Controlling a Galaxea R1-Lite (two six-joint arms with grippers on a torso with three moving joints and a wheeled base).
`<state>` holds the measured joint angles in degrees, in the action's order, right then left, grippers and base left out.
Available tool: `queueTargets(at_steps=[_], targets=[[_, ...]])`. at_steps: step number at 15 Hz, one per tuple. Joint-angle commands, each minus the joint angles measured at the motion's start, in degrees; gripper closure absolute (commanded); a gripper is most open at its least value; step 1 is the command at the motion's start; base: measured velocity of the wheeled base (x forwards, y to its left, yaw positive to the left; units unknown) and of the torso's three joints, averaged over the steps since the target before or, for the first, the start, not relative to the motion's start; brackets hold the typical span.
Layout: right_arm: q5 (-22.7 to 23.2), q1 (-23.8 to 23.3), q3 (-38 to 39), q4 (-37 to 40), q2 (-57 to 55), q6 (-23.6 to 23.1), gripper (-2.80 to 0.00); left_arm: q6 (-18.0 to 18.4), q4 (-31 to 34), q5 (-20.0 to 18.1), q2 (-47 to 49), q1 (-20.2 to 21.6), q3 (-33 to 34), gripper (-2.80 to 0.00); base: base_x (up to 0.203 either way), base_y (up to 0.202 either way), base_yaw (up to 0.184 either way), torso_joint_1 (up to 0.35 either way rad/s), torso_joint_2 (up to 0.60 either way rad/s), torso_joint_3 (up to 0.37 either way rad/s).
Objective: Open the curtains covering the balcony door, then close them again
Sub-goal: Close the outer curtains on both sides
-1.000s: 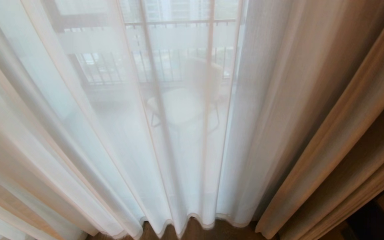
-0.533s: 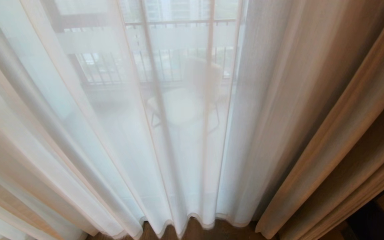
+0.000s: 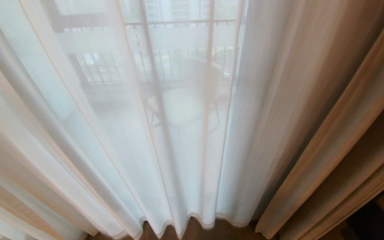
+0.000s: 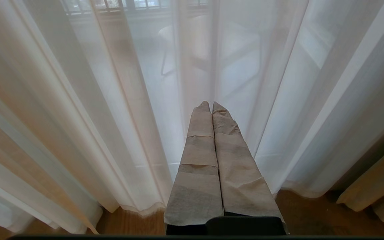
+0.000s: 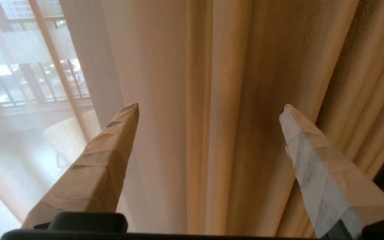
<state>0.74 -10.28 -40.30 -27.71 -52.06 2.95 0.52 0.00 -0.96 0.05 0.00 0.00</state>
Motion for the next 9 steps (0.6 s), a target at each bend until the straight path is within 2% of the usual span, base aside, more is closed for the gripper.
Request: queueTargets(at_steps=[1, 9], targets=[[0.1, -0.7, -1.7, -1.7, -4.9, 0.0, -2.80, 0.0, 0.0, 0.0, 0.0, 0.0, 0.0, 0.00, 0.000, 0.000, 0.000, 0.000, 0.00, 0.000], [0.1, -3.0, -13.4, -7.0, -20.1, 0.7, -2.80, 0.0, 0.0, 0.0, 0.0, 0.0, 0.0, 0.00, 0.000, 0.000, 0.000, 0.000, 0.00, 0.000]])
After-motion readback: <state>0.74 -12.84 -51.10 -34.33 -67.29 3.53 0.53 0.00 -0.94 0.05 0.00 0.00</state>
